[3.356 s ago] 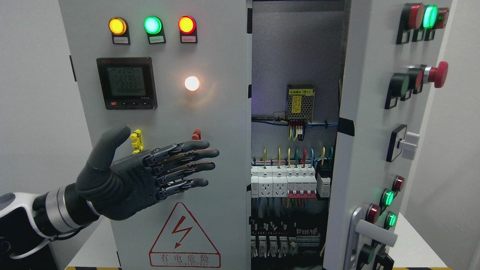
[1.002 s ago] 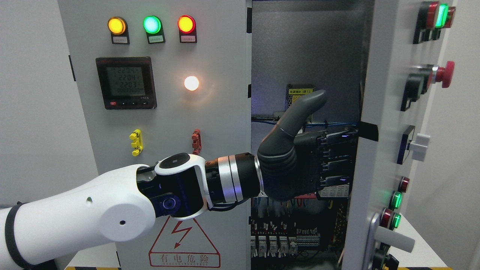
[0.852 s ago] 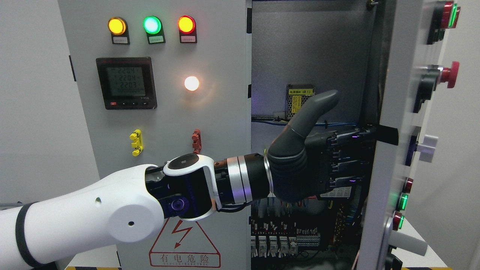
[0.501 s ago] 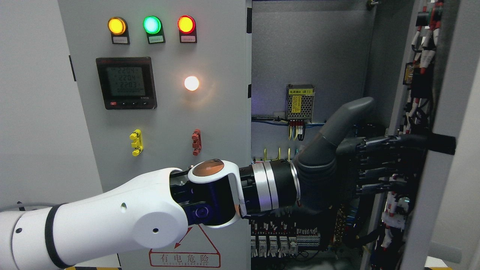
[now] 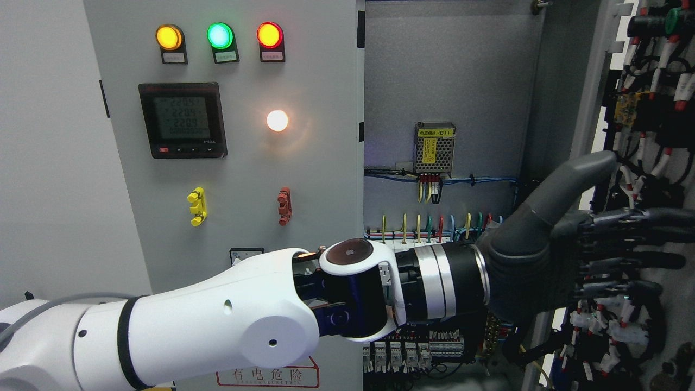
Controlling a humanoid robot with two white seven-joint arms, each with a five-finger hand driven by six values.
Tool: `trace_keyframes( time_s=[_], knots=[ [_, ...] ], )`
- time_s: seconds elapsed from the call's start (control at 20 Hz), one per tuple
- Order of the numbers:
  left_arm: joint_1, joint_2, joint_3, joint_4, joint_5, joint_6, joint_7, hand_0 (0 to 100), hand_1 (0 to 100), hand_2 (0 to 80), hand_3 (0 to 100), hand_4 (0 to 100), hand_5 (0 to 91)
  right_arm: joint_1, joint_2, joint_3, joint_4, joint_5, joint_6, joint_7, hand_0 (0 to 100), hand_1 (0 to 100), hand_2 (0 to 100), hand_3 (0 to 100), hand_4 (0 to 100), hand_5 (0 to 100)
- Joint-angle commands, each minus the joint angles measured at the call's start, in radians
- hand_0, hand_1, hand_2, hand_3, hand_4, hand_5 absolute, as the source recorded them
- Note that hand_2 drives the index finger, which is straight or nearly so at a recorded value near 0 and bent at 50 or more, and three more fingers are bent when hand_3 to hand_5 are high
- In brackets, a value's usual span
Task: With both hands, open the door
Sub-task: 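Extend the left arm to swing the handled door fully open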
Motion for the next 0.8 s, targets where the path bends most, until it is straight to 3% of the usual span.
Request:
trace_keyframes(
  time_s=[0.0,0.3,0.75],
  knots=[
    [0.001,-0.167,0.011,0.086,-0.006,-0.002,0.007,0,0,0.0,0,3,0.0,0.0,0.001,0.0,0.0,0.0,-0.002,0.0,0,0,0,0,0,0],
    [0.002,-0.245,0.025,0.165,-0.049,-0.002,0.027,0,0,0.0,0,3,0.0,0.0,0.001,0.0,0.0,0.0,0.0,0.0,0,0,0,0,0,0],
    [0.002,-0.259,0.023,0.171,-0.047,-0.006,0.052,0,0,0.0,0,3,0.0,0.0,0.0,0.0,0.0,0.0,0.0,0.0,0,0,0,0,0,0]
  ],
)
